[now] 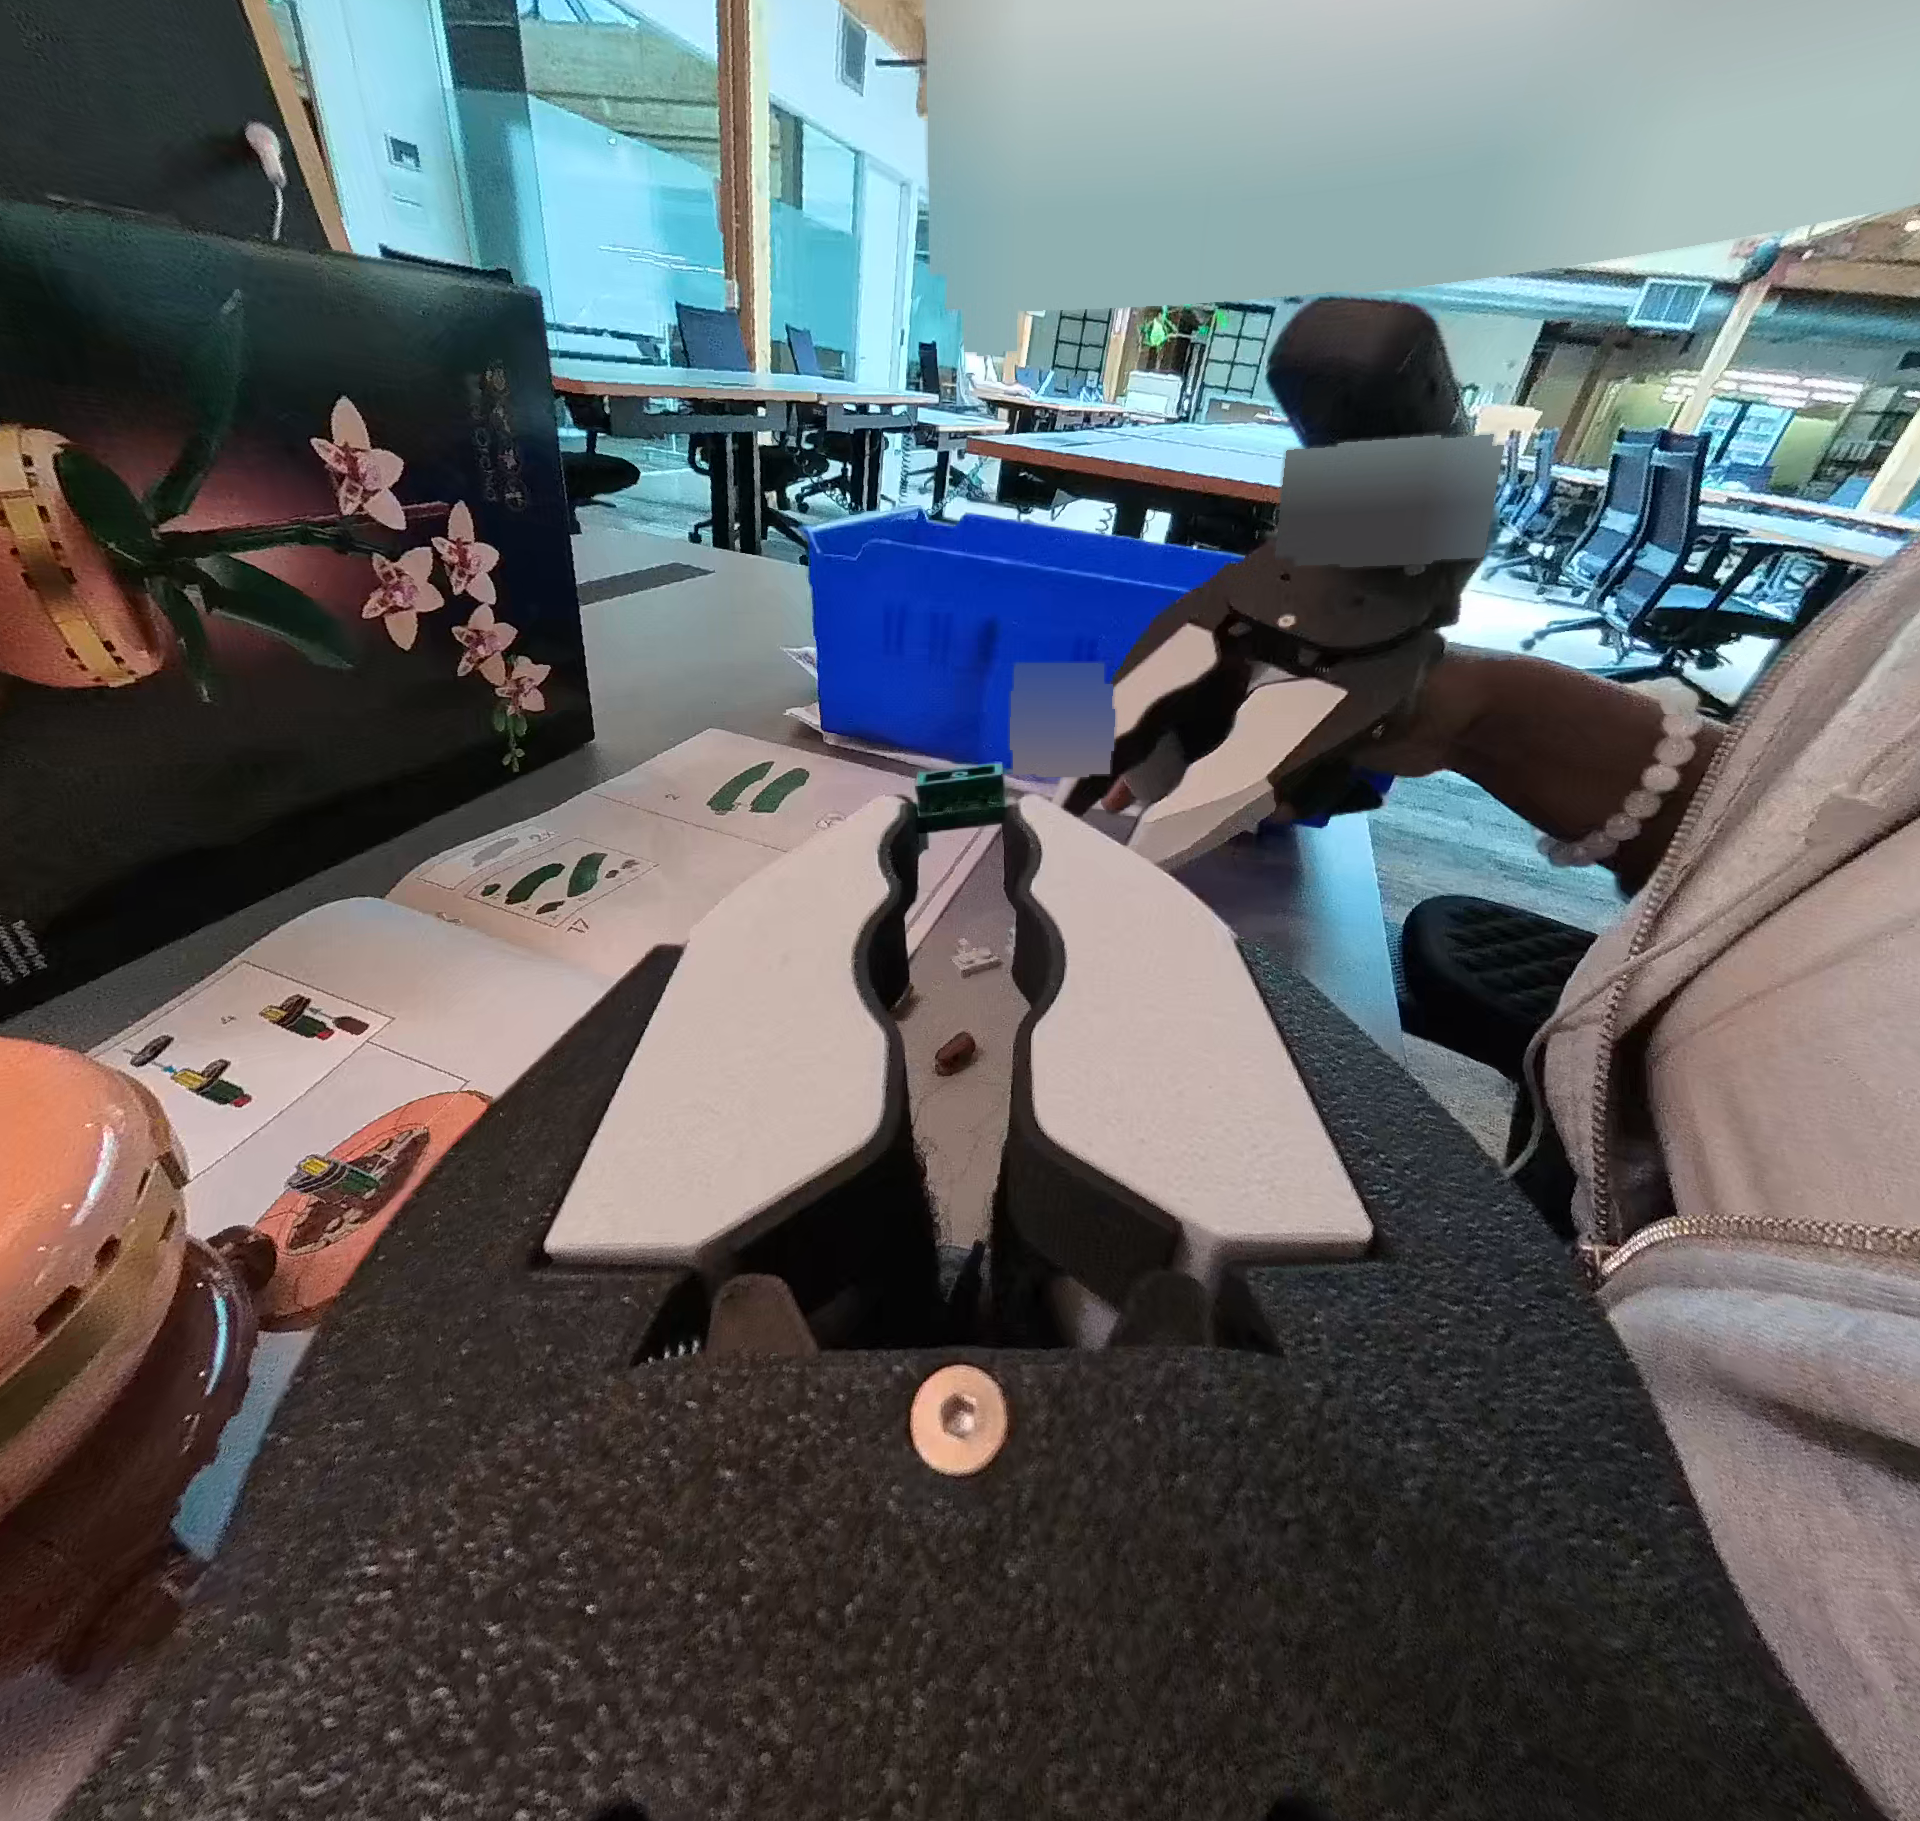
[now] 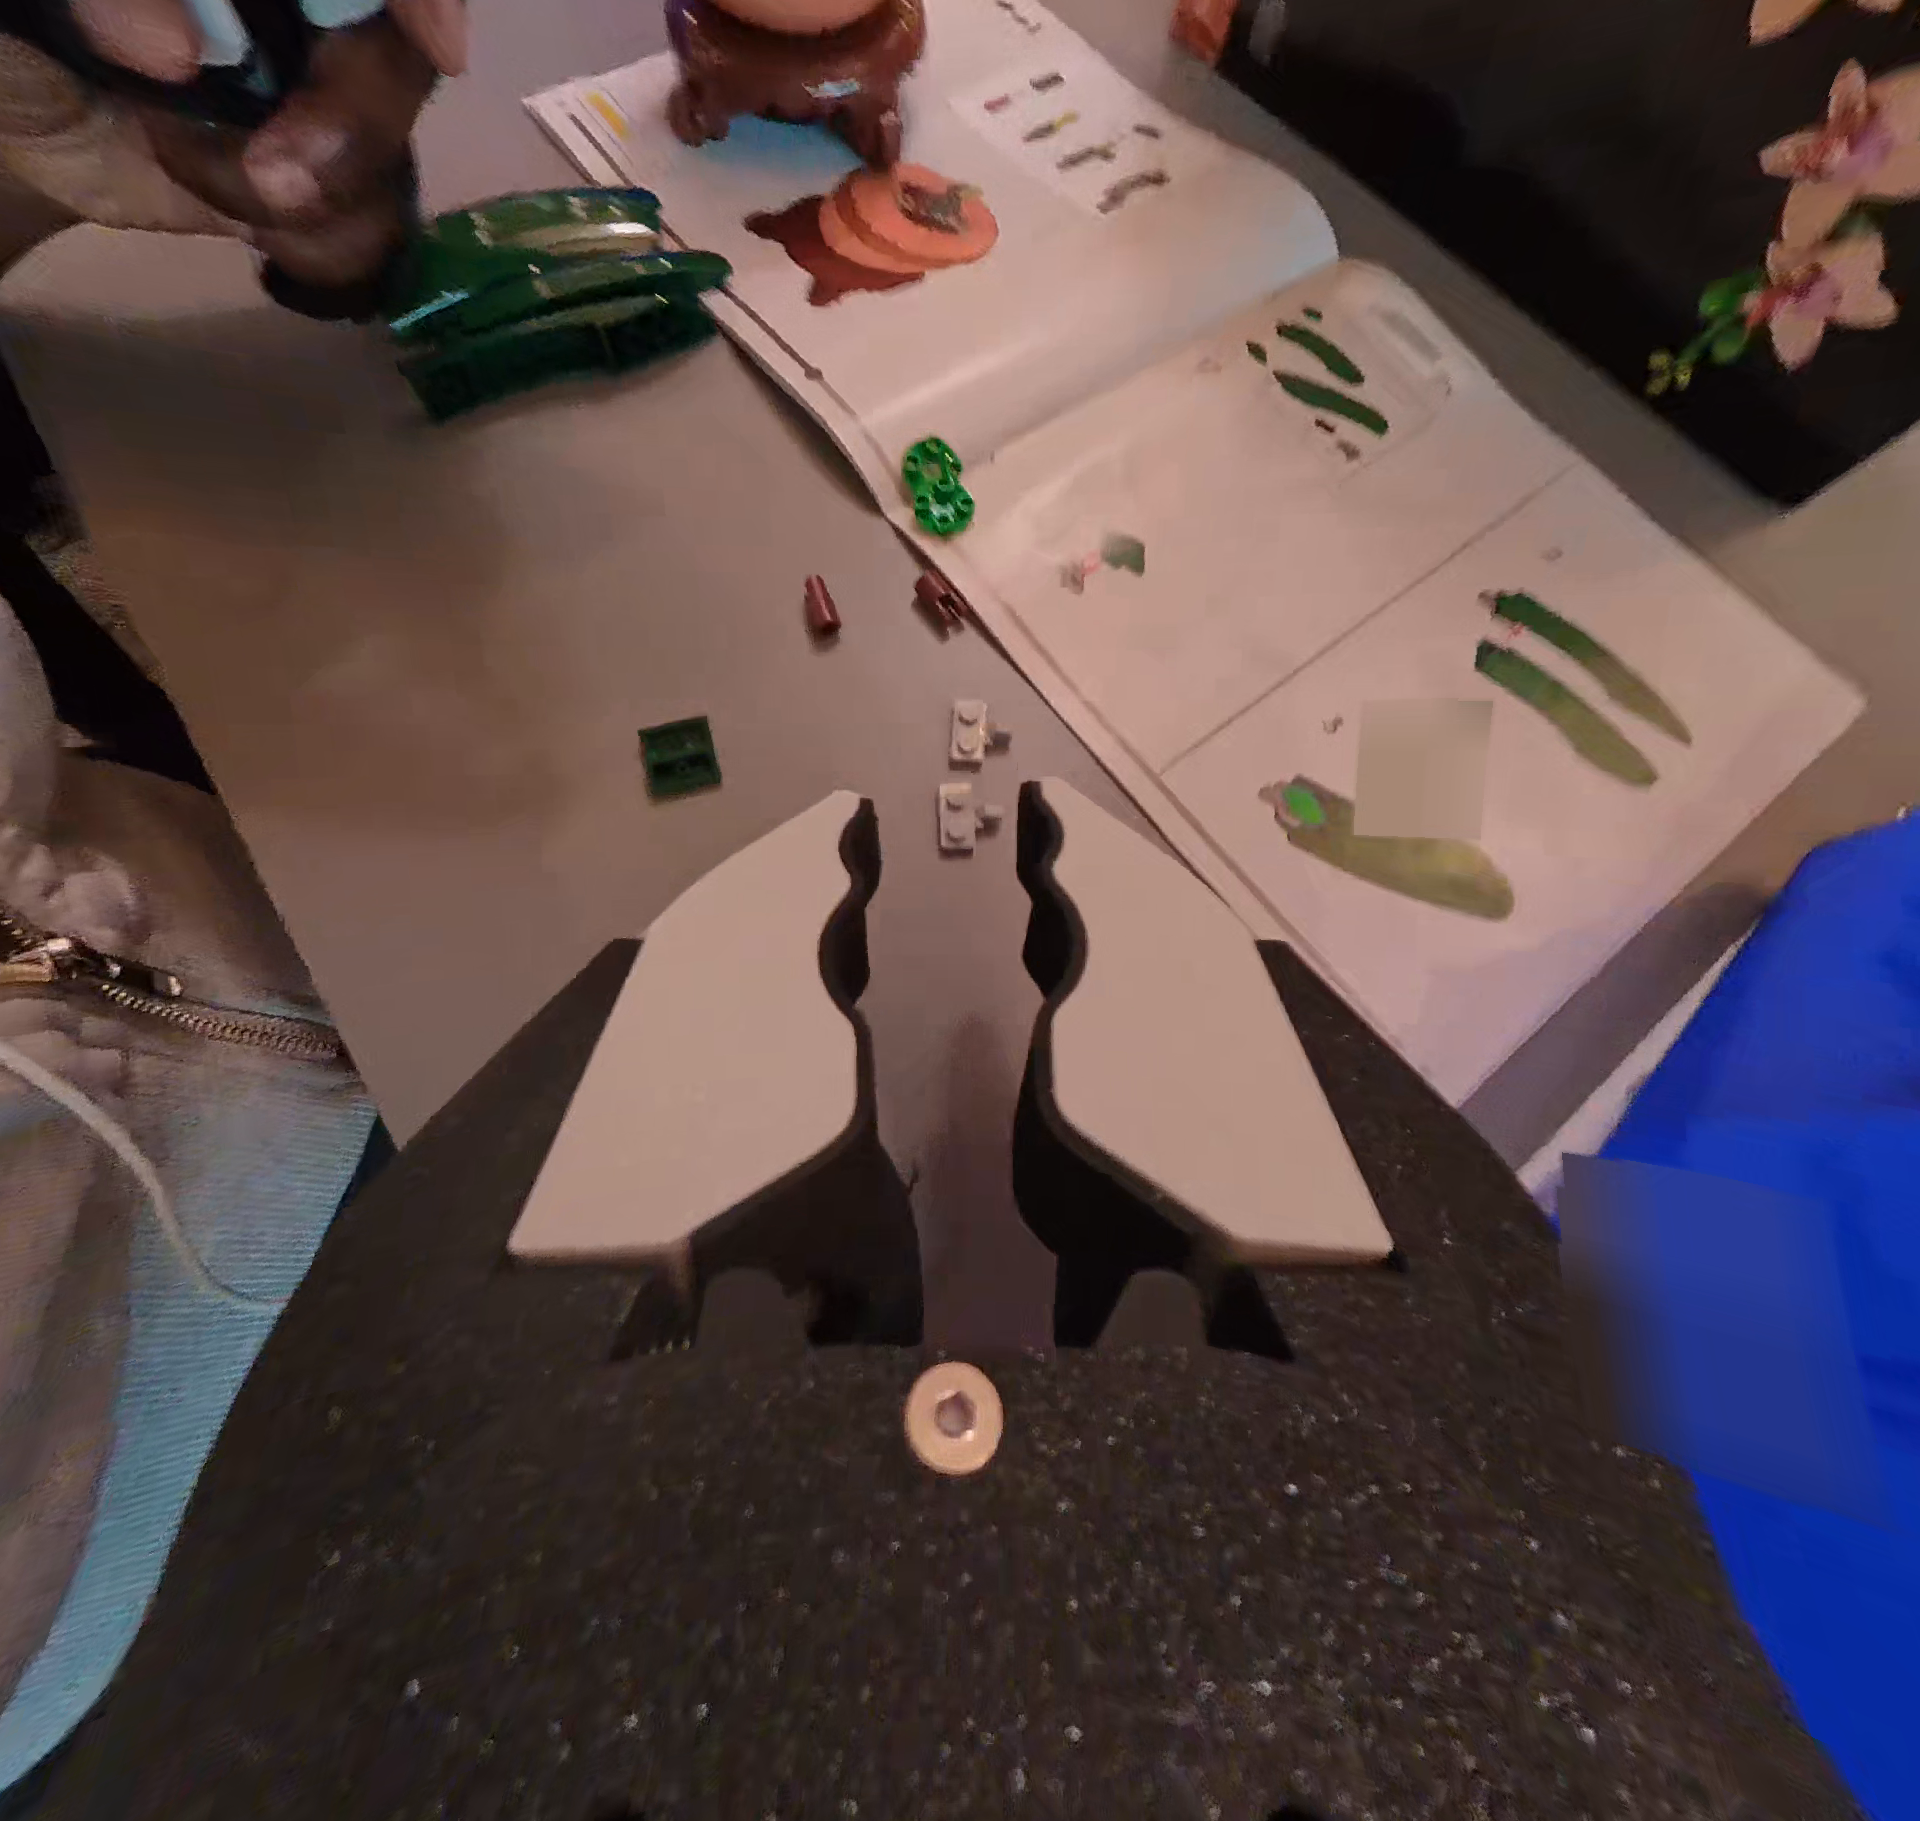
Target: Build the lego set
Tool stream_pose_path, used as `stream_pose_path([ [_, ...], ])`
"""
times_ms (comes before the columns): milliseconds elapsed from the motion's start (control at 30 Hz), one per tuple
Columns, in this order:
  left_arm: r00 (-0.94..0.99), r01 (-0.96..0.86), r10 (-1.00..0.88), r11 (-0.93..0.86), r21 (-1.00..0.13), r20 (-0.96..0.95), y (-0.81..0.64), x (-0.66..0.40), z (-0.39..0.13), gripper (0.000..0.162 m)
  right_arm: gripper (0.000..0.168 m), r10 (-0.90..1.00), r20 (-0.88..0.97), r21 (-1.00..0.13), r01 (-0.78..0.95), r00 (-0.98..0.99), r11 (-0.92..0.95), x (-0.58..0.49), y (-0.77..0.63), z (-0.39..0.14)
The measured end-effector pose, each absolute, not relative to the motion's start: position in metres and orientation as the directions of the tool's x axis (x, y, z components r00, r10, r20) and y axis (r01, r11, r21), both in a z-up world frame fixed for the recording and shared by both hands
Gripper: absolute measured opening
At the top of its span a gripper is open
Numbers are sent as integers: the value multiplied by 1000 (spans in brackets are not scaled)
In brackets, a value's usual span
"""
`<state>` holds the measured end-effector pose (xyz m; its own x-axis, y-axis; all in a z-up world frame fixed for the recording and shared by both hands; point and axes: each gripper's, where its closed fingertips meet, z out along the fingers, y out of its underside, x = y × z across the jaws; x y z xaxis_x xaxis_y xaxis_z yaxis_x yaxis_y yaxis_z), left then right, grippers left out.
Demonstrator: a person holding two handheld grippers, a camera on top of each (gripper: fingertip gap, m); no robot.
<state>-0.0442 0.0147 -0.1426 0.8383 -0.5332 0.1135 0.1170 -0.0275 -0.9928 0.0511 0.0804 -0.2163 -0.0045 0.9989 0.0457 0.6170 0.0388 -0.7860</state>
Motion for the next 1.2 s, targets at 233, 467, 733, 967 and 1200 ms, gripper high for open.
stream_pose_path([
  [233, 820, 114, -566, 11, -993, 88, 9, -40, -137, 14, 28, 997, 29, -683, 730, 66, -28, 57, 85, -250],
  [467, 814, 116, -575, 30, -993, 78, 5, -37, -133, 14, 19, 996, 16, -696, 716, 82, -48, 51, 89, -255],
  [733, 813, 92, -578, 15, -996, 67, 6, -33, -136, 14, 9, 999, 15, -707, 707, 38, -16, 44, 86, -255],
  [967, 813, 66, -580, 8, -998, 49, 8, -28, -137, 14, 13, 991, -82, -662, 737, 107, -134, 41, 69, -257],
  [1200, 798, 79, -600, 6, -997, 60, 4, -26, -136, 14, 14, 997, -32, -716, 698, -64, 22, 45, 63, -224],
])
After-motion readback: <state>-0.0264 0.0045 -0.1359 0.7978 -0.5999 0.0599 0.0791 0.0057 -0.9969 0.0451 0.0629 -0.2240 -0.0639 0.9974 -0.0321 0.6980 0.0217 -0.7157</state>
